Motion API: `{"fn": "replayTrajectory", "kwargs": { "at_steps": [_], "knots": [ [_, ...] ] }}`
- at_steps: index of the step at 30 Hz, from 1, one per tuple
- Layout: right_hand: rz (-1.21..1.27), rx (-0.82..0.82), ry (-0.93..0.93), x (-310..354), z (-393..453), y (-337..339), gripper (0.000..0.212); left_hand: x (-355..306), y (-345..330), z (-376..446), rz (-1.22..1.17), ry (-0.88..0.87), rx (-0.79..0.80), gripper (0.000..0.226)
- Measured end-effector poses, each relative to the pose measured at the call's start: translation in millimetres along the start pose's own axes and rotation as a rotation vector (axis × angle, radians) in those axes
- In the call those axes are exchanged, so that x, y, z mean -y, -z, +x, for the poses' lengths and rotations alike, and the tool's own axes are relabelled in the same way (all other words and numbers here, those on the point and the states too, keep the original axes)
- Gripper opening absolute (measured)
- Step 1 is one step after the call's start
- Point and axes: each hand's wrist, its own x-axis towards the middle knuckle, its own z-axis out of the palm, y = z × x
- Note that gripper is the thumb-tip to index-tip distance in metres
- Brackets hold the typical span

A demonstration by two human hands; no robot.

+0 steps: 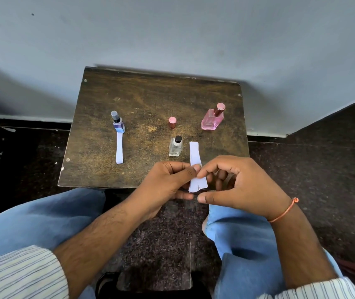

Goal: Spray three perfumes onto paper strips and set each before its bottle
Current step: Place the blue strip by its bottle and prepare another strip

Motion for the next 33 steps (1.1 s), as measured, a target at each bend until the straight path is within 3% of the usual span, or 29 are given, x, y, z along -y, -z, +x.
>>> {"fn": "replayTrajectory", "kwargs": {
  "at_steps": [19,25,33],
  "knots": [
    [0.013,-0.016,0.032,-9,-1,2,0.02,5,5,4,0.058,-0.014,0.025,0.029],
    [0.064,-0.134,0.103,-15,3,1,0.005,6,7,3,0.093,-0.041,0.066,0.026],
    [0.25,-0.289,0.022,-12,3,1,0.008,7,7,1,0.117,-0.049,0.132,0.021]
  ]
}}
